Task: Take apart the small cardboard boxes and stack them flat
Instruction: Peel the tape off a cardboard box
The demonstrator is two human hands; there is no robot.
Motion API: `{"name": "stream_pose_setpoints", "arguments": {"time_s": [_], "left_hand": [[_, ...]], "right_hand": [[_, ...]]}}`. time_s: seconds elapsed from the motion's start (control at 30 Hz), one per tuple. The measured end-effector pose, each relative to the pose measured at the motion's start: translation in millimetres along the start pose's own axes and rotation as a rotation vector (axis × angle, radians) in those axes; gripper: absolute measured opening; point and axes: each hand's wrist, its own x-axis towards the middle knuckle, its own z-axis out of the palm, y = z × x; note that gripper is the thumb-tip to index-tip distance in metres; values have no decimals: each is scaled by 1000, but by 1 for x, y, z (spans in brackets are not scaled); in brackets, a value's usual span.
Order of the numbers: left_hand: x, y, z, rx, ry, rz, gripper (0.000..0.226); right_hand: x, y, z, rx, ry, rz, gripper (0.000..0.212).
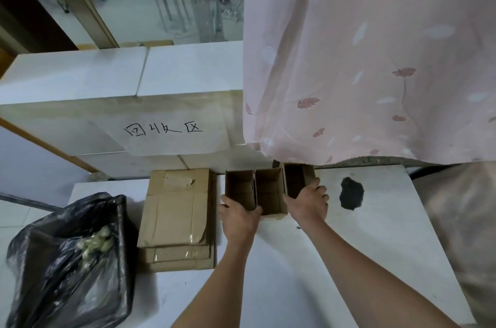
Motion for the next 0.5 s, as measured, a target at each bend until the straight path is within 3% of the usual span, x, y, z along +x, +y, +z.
{"name": "stream_pose_setpoints", "arguments": {"time_s": [0.5], "left_hand": [[-76,-13,59,35,27,-13,104]], "right_hand": [[-31,93,-20,23,20,-41,108]]}}
